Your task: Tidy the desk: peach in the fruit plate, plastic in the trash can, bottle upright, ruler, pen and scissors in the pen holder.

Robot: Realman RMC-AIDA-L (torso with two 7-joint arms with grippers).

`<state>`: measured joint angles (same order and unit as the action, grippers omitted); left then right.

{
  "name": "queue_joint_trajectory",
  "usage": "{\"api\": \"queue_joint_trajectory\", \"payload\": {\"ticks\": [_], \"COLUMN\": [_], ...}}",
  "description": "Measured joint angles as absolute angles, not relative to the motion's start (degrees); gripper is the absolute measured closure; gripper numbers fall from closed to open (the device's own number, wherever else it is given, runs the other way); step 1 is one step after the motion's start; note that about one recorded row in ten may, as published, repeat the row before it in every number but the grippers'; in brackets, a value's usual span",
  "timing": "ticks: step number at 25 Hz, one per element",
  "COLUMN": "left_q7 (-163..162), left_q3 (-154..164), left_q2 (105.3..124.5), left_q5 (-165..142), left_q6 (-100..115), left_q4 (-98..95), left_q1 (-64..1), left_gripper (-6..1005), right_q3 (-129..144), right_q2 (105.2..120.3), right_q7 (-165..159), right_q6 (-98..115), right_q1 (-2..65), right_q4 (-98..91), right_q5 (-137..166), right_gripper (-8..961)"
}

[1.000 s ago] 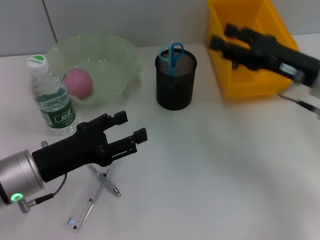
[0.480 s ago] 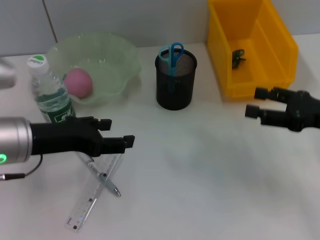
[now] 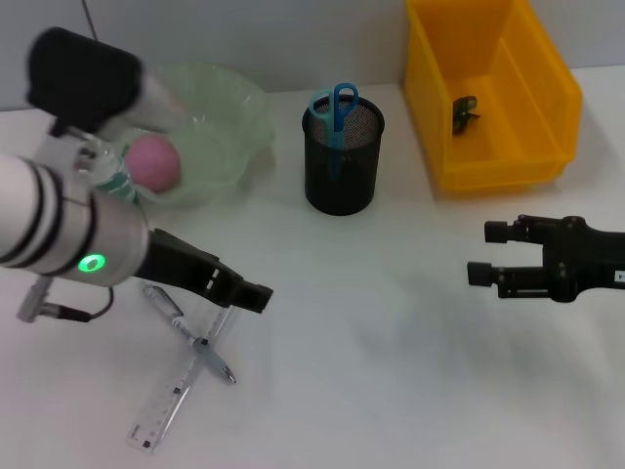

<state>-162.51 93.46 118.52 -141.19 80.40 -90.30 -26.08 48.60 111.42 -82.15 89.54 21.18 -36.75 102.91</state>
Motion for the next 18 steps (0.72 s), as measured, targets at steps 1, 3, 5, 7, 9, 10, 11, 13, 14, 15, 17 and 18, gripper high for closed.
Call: {"api": "queue_joint_trajectory", "payload": {"ticks": [1, 3, 5, 7, 9, 10, 11, 13, 14, 15, 17, 18], "left_q7": [-164.4, -164.7, -164.8, -164.9, -164.9, -164.9, -164.9, -165.0, -165.0, -165.0, -165.0, -165.0], "left_q3": [95.1, 95.5, 95.7, 95.9, 96.0, 96.0, 96.1, 96.3, 96.3, 96.3, 96.4, 96.4], "left_q2": [118.8, 118.97, 119.1, 119.13, 119.14, 119.15, 119.17, 119.17, 119.18, 119.18, 119.18, 119.19], "left_q5": [-143.5, -144.0, -144.2, -144.3, -144.6, -145.1, -145.9, -146.7, -147.1, -147.4, -148.0, -148.2], "left_q6": [81.1, 81.4, 81.5, 80.9, 80.0, 79.5, 78.8, 77.9, 77.5, 77.2, 76.6, 76.3], "left_q4": [-89.9, -89.3, -88.8, -86.8, -85.0, -83.8, -82.7, -81.5, -80.7, -79.8, -78.0, -77.0], "left_q1": [-27.7, -28.4, -28.9, -29.6, -29.8, -30.0, -30.1, -30.3, -30.5, -30.9, -31.7, -32.2], "left_gripper": [200, 201, 201, 201, 201, 201, 201, 201, 201, 201, 201, 201], "right_q3": [48.7, 48.8, 48.7, 48.5, 48.5, 48.5, 48.5, 48.5, 48.5, 48.5, 48.5, 48.5], "right_q2": [111.53, 111.76, 111.96, 111.9, 111.84, 111.83, 111.83, 111.88, 111.92, 111.95, 111.98, 111.98], "right_q7": [-81.9, -81.5, -80.7, -79.6, -79.5, -79.5, -79.4, -79.3, -79.3, -79.3, -79.3, -79.3], "right_q6": [89.9, 90.9, 92.8, 96.4, 97.3, 97.9, 98.2, 98.2, 98.1, 98.0, 97.7, 97.6], "right_q1": [21.1, 20.9, 20.7, 20.5, 20.5, 20.5, 20.4, 20.4, 20.4, 20.4, 20.4, 20.5], "right_q4": [-37.2, -38.2, -39.0, -39.6, -39.8, -40.0, -40.3, -40.5, -40.5, -40.6, -40.6, -40.6], "right_q5": [103.6, 104.7, 105.4, 105.8, 105.9, 106.0, 106.1, 106.1, 106.1, 106.2, 106.2, 106.2], "right_gripper": [129, 129, 129, 129, 129, 130, 130, 130, 130, 130, 130, 130]}}
